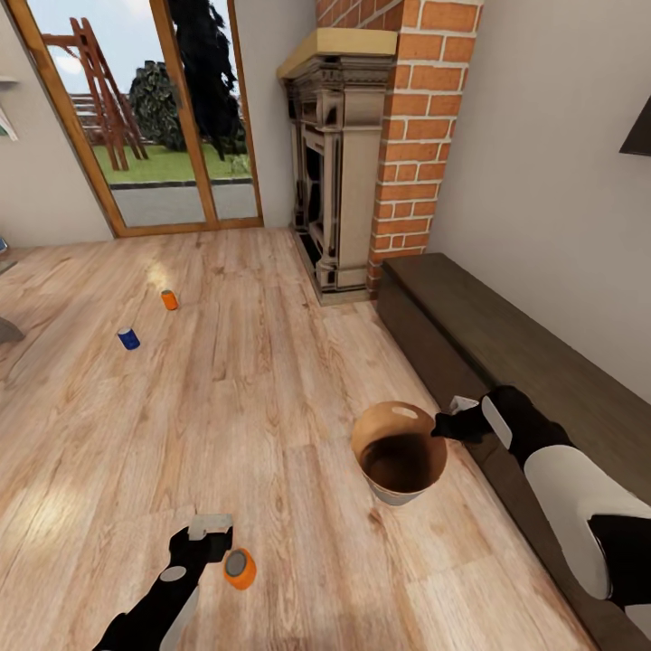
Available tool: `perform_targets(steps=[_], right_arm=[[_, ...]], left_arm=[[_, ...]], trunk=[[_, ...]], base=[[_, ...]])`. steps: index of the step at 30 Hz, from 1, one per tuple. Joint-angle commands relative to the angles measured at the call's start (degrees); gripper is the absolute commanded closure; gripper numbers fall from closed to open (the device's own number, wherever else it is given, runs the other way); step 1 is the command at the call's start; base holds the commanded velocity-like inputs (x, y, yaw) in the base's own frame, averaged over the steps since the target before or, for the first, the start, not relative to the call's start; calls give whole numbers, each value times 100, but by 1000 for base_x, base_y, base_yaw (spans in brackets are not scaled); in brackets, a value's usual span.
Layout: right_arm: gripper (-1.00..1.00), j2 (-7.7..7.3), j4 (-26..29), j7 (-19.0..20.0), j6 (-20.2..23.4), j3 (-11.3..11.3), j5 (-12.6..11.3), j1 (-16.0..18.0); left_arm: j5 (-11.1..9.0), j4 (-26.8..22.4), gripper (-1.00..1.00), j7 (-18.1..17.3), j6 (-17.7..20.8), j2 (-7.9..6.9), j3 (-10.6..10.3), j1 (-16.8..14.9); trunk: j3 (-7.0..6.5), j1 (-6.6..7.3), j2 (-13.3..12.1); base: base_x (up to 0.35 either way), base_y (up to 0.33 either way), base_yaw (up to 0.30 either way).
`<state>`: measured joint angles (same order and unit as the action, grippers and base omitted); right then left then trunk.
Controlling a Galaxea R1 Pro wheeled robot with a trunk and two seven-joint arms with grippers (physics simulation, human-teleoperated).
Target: Put the three can of soda from the living room inside the tash can in the kitchen.
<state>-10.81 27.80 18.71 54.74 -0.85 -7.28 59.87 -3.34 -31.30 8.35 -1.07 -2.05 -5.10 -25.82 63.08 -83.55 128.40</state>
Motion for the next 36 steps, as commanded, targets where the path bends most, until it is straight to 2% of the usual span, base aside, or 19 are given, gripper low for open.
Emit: perform_targets(steps=[1, 2, 5, 11, 26, 32, 36], right_arm=[[100, -2, 91, 28, 115, 11, -187, 0], [100, -8, 297, 26, 316, 6, -184, -3], [100, -17, 685, 27, 526, 1, -180, -7], [100, -6, 988, 28, 526, 2, -186, -3], [100, 37, 1025, 28, 526, -103, -185, -2], [100, 17, 1025, 27, 526, -108, -180, -2], [100, 18, 1025, 27, 526, -108, -180, -2]], left_arm=[[0, 1, -100, 0, 0, 6, 0, -1], [0, 2, -100, 0, 0, 14, 0, 0], [3, 18, -100, 0, 1, 38, 0, -1], [6, 42, -100, 0, -4, 77, 0, -2], [16, 70, -100, -8, -147, 101, -10, -2], [11, 71, -100, -2, -169, 117, -287, -2], [9, 71, -100, -3, -168, 136, -354, -2]], trunk=[[0, 0, 0], [0, 0, 0], [54, -66, 120], [161, -197, 361], [431, -527, 963], [538, -659, 1203], [592, -725, 1324]], base=[[0, 0, 0], [0, 0, 0], [0, 0, 0], [0, 0, 0], [0, 0, 0], [0, 0, 0], [0, 0, 0]])
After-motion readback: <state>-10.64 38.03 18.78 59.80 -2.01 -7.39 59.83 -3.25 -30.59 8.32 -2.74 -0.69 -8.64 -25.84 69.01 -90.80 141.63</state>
